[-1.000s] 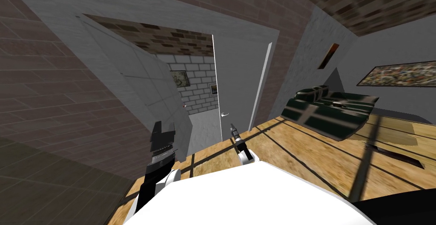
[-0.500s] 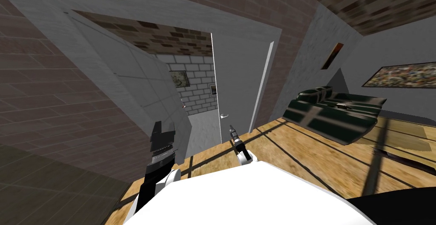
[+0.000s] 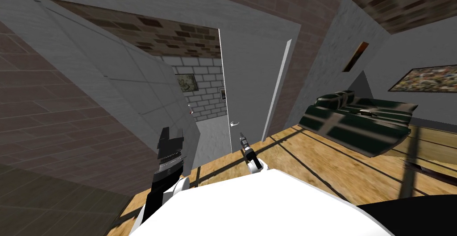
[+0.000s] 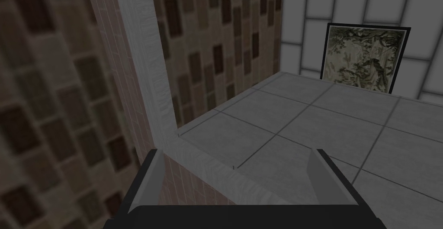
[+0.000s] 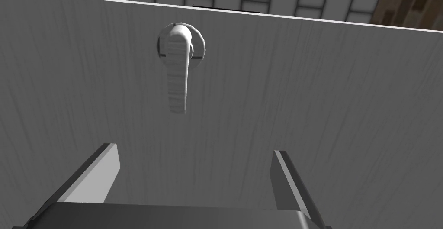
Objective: Push the door open
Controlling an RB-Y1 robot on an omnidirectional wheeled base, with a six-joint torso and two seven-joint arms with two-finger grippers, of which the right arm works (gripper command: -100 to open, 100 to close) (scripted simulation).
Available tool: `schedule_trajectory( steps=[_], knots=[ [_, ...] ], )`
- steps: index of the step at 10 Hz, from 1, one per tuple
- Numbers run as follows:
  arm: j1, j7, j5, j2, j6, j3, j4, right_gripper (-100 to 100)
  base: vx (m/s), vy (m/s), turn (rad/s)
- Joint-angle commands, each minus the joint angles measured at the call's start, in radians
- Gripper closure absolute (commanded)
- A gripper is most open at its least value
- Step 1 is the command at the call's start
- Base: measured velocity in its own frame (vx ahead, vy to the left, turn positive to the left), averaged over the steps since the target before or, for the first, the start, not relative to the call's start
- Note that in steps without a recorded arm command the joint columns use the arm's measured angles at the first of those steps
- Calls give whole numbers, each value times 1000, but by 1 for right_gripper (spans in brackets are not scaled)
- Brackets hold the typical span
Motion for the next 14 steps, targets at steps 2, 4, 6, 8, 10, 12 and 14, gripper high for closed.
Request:
schedule_trajectory(
  steps=[2,4,6,8,10,12,14],
  knots=[
    [-28,-6,-6,18,-5,6,70,-100,155,-92,29],
    [-43,-9,-9,26,-11,8,108,-100,116,-63,15],
    [-50,-9,-10,30,-15,7,122,-100,75,-33,12],
    [-53,-8,-12,1,-18,3,129,-100,140,0,25],
    [-53,-8,-14,-8,-19,-1,132,-100,206,21,28],
    [-54,-8,-16,-7,-19,-5,135,-100,196,43,21],
    [-55,-7,-18,10,-20,-9,138,-100,190,31,27]
  ],
)
